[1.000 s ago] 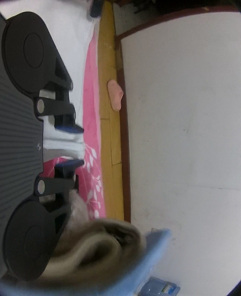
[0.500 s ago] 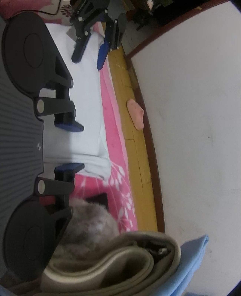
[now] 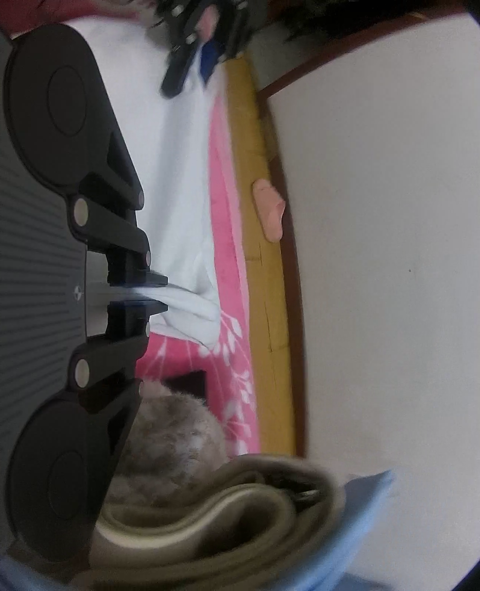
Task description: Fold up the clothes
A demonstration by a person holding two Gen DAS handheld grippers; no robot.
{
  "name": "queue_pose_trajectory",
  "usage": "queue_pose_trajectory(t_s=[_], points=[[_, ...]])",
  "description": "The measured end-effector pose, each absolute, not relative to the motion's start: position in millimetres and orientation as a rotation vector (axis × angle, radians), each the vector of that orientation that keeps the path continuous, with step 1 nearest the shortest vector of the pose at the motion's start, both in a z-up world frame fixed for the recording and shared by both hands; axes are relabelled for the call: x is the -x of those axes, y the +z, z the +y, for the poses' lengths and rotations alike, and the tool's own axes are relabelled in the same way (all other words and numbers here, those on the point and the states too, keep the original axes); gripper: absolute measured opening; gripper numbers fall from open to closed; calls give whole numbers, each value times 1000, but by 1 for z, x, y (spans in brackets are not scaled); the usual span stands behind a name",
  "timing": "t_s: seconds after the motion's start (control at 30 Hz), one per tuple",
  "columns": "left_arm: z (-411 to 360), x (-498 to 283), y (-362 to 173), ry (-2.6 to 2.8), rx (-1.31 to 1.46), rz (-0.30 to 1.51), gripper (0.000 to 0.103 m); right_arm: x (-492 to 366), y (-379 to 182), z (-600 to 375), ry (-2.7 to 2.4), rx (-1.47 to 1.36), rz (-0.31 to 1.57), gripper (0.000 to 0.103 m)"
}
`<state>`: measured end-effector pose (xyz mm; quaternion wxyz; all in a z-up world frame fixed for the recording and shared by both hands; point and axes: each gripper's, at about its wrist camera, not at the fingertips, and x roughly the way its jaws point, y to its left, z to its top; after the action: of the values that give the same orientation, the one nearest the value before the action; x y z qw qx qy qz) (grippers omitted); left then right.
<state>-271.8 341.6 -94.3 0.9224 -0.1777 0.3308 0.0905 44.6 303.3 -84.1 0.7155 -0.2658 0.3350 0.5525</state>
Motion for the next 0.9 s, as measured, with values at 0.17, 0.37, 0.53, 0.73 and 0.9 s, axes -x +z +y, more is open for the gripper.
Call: queue_pose_trajectory(t_s=[0.17,0.37,0.53,0.73,0.9], points=[[340,270,-98,202,346,686,15,-34,-70,304,1211,619,594,39],[336,273,-100,211,318,672,15,-59,-77,326,1299,543,709,40],[337,273,-103,212,318,668,15,-73,-92,338,1344,538,773,40],[338,275,-105,214,320,661,16,-70,-98,345,1332,667,794,42],[336,276,-107,221,310,651,16,-73,-103,340,1296,655,891,44]])
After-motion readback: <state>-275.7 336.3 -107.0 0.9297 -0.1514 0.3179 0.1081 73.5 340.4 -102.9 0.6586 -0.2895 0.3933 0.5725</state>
